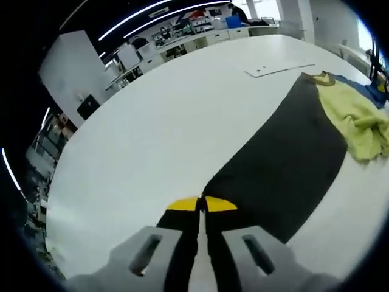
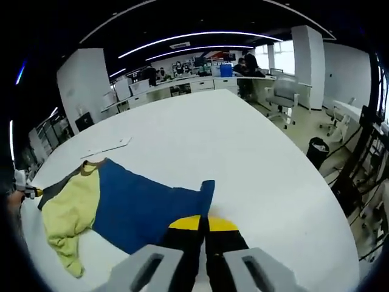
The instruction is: Fold the garment on the visible template until the final outline fits inside the template.
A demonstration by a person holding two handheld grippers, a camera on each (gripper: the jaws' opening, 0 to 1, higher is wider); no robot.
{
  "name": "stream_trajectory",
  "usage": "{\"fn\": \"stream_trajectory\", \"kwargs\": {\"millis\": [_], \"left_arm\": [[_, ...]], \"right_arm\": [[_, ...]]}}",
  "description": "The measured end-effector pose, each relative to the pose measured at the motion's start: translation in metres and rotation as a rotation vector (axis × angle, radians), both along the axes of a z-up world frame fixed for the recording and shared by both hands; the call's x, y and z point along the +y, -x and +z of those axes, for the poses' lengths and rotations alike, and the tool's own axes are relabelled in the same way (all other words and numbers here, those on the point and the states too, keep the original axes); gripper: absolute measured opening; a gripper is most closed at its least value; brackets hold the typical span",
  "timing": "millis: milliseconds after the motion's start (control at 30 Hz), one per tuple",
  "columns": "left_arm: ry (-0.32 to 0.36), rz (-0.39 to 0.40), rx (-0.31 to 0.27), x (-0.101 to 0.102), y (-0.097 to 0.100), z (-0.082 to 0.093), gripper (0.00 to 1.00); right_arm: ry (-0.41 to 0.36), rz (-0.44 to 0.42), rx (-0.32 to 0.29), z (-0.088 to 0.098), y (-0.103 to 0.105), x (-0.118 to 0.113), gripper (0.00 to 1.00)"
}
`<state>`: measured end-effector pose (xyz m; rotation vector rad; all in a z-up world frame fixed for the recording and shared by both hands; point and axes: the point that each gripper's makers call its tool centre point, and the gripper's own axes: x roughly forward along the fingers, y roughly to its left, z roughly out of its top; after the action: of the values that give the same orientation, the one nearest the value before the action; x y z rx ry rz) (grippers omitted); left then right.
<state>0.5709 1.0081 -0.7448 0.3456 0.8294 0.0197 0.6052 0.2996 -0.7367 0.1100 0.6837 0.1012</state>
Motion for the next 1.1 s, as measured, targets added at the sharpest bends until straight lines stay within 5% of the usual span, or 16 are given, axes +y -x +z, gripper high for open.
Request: {"fn": "stream_trajectory", "kwargs": {"millis": [300, 600, 1100], "left_arm": [[0.173, 0.043, -0.1, -0.019, 0.008, 0.012, 0.34], [0.281, -0.057, -0.154, -0.059, 0.027, 0.028, 0.5], [0.418, -0.192, -0.264, -0.127, 0.056, 0.062, 0.84]], "right_arm": [[-0.014, 0.071, -0.058, 0.019, 0.002, 0.014, 0.45], [-0.044, 0.18, -0.058, 0.028, 0.019, 0.046, 0.78], [-0.143, 0.506, -0.073, 0.047, 0.057, 0.145, 0.99]]}}
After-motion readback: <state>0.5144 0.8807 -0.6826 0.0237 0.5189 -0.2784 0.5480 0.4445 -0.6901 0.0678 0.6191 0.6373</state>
